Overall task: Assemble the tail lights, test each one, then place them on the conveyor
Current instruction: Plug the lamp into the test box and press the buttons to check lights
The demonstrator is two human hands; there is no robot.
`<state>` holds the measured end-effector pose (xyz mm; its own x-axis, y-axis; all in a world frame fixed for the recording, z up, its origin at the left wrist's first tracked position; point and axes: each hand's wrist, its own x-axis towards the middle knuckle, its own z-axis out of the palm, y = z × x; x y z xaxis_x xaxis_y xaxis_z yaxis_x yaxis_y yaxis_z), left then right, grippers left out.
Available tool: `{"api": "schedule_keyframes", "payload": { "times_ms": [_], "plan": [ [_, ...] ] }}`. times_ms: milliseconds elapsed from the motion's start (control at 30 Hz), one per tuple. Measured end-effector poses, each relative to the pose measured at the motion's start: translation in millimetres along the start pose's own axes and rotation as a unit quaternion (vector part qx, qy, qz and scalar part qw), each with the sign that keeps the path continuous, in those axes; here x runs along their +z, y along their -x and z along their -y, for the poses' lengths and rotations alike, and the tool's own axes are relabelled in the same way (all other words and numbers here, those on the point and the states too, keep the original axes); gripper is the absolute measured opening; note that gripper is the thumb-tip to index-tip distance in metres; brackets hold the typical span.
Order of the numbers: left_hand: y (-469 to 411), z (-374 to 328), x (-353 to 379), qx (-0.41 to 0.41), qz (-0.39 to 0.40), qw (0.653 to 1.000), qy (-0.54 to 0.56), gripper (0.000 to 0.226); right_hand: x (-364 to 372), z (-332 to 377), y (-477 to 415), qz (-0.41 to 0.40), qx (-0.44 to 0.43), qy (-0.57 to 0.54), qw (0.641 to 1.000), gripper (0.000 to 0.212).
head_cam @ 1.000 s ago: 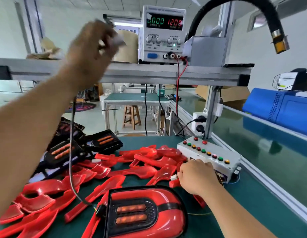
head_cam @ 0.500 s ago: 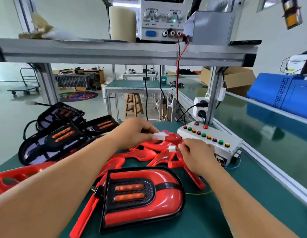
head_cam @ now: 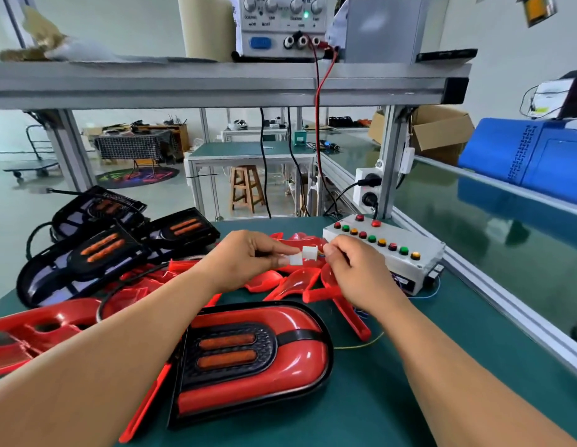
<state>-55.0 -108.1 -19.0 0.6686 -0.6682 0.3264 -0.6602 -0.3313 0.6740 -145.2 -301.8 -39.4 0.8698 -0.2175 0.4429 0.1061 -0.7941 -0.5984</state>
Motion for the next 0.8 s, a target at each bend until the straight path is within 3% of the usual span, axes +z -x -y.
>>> {"api": "schedule_keyframes", "payload": {
  "times_ms": [233,467,800],
  "plan": [
    [2,1,3,0.006,-0.066,0.998,0.006,0.023,0,-2,1,0.011,-0.005,-0.007,1.0,0.02],
    [1,-1,4,0.0,-0.065,0.998,-0.028,0.016,-1,1,3,0.02,-0.017,-0.023,0.999,0.025],
    [2,-9,5,-0.001,-0.064,0.996,-0.064,0.017,14,7,7,-0.049,-0.049,-0.013,0.998,0.023]
  ]
}}
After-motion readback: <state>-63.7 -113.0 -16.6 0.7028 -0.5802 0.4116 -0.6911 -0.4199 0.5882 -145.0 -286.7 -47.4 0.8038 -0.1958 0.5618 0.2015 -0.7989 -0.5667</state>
